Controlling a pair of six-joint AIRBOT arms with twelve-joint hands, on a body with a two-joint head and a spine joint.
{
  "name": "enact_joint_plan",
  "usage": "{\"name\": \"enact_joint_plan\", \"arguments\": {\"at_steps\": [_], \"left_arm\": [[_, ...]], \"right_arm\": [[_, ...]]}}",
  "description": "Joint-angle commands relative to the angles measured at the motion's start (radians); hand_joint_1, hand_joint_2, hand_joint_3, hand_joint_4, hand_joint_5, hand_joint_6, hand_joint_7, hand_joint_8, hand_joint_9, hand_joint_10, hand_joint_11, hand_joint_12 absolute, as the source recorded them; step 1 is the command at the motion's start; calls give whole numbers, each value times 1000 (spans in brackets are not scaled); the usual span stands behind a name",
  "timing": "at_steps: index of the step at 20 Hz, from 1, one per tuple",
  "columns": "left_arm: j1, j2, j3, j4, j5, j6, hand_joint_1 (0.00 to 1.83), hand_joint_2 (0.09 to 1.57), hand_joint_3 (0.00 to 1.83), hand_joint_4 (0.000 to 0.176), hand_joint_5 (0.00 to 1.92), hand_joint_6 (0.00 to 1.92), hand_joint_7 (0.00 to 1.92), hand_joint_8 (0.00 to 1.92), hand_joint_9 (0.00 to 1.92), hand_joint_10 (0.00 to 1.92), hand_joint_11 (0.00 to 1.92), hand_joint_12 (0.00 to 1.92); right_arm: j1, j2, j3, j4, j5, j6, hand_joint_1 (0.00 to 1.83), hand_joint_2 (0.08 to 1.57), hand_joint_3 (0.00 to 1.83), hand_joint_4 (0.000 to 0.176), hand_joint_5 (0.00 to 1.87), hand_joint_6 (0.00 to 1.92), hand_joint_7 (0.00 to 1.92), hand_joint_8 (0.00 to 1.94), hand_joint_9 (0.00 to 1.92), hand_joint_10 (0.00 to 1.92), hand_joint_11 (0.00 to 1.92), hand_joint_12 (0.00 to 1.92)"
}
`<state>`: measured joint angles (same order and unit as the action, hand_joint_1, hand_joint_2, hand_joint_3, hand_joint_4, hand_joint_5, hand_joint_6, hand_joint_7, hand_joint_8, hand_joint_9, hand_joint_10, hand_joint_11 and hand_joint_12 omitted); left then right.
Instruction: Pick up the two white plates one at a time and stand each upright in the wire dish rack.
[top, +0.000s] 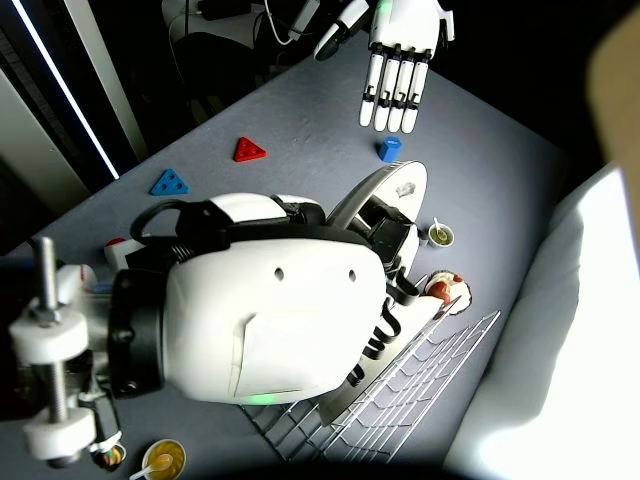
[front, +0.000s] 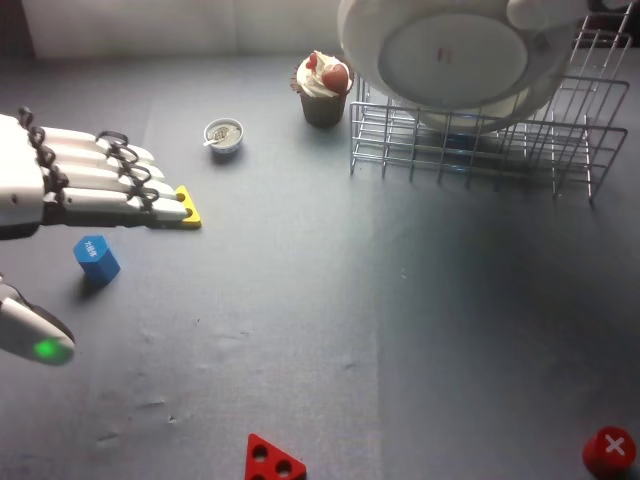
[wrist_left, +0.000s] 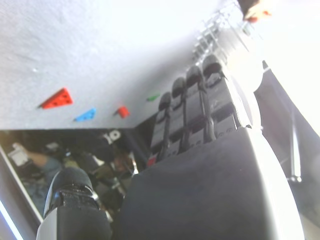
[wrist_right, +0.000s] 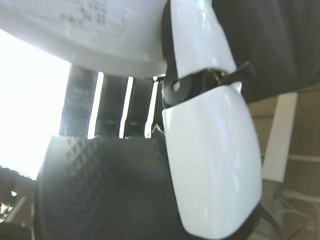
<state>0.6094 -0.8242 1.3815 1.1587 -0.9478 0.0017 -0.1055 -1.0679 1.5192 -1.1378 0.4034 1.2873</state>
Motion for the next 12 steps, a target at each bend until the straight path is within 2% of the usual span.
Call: {"name": "enact_joint_plan", "arguments": {"at_steps": [1, 5, 7, 12], "left_arm": [[-10, 7, -7, -65, -41, -2, 1, 983, 4, 0, 46, 6, 80, 3, 76, 1, 78, 0], [-10, 12, -57, -48, -16, -2, 0, 984, 4, 0, 58, 9, 89, 6, 77, 1, 82, 2], [-7, 15, -79, -56, -12, -2, 0, 981, 1, 0, 60, 9, 88, 4, 80, 2, 86, 4], [-5, 20, -88, -68, -7, -2, 0, 978, 1, 0, 78, 9, 114, 11, 108, 13, 109, 12]], "right_arm": [[9, 7, 9, 80, 65, 38, 1490, 1073, 0, 0, 928, 1014, 1049, 597, 1041, 850, 972, 1410], [0, -1, 31, 94, 69, 47, 1491, 1073, 0, 0, 929, 1014, 1048, 594, 1043, 846, 972, 1407], [-4, -1, 36, 101, 71, 47, 1489, 1084, 1, 0, 885, 1082, 1016, 645, 1031, 867, 960, 1427], [-20, -7, 43, 117, 78, 47, 1489, 1085, 2, 0, 884, 1083, 1008, 682, 1017, 880, 958, 1424]]}}
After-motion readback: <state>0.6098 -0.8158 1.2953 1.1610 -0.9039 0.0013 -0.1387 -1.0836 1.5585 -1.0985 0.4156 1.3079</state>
